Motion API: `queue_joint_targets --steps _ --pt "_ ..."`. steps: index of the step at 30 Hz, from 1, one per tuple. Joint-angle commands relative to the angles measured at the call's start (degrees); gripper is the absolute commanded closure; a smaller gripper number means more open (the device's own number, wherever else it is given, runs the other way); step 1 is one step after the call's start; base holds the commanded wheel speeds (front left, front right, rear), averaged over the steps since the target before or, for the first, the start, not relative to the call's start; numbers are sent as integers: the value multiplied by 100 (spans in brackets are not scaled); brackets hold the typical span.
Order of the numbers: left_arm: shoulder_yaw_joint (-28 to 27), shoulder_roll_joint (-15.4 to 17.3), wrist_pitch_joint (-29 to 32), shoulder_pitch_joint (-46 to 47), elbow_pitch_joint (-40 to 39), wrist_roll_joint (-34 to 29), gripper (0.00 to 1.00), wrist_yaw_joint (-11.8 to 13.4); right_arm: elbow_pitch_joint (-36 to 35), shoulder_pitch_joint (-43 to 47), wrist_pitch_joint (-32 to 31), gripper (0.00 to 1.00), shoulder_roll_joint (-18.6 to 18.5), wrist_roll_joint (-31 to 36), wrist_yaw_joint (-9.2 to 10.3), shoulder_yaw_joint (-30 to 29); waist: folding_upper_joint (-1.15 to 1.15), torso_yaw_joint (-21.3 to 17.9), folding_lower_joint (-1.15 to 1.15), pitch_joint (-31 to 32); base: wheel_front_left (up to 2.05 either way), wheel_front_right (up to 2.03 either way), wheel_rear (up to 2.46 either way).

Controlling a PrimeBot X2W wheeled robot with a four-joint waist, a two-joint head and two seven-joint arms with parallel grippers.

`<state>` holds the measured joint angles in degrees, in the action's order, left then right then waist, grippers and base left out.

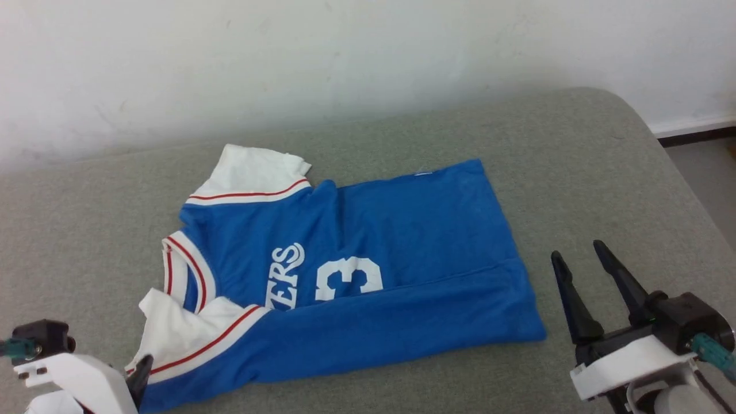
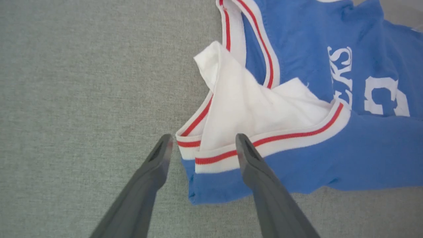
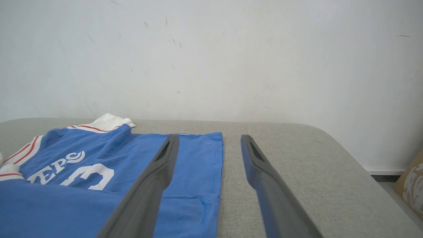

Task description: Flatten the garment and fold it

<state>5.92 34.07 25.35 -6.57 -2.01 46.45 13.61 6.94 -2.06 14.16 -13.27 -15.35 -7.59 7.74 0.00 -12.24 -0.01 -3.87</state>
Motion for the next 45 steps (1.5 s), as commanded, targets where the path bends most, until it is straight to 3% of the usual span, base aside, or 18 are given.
queue_joint_targets --steps 1,9,14,15,16,22,26,28,34,45 --pt "9 160 303 -152 -132 109 0 50 -213 153 -66 0 112 91 10 -28 0 -113 1 -33 0 0 0" --pt "364 225 973 -217 192 70 0 306 -568 254 -255 0 275 132 10 20 0 -362 1 -197 0 0 0" --pt "648 3 1008 34 534 -13 2 270 -622 186 -255 0 258 92 10 -1 0 -428 1 -309 0 0 0" --pt "707 -75 990 101 635 -9 23 230 -620 172 -258 0 245 77 10 -7 0 -436 1 -331 0 0 0" --pt "828 -184 991 210 832 -1 100 127 -594 154 -305 0 210 49 10 -30 0 -451 1 -351 0 0 0" --pt "957 -319 995 335 1183 116 100 -141 -504 80 -750 0 -61 -178 10 12 0 -424 1 -336 0 0 0" --pt "893 -318 892 360 1182 151 100 -188 -284 -35 -1320 0 -253 -494 10 56 0 -359 1 -331 0 0 0" --pt "844 -289 831 370 1104 158 100 -203 -18 -135 -1962 0 -394 -803 10 132 0 -287 1 -340 0 0 0" --pt "739 -234 731 451 515 122 100 -116 588 -588 -3428 0 -662 -1649 10 461 0 -22 1 -432 0 0 0" --pt "805 -244 699 525 -214 -9 100 20 1924 -1576 -4261 0 -693 -2227 10 1528 0 211 1 -643 0 0 0"
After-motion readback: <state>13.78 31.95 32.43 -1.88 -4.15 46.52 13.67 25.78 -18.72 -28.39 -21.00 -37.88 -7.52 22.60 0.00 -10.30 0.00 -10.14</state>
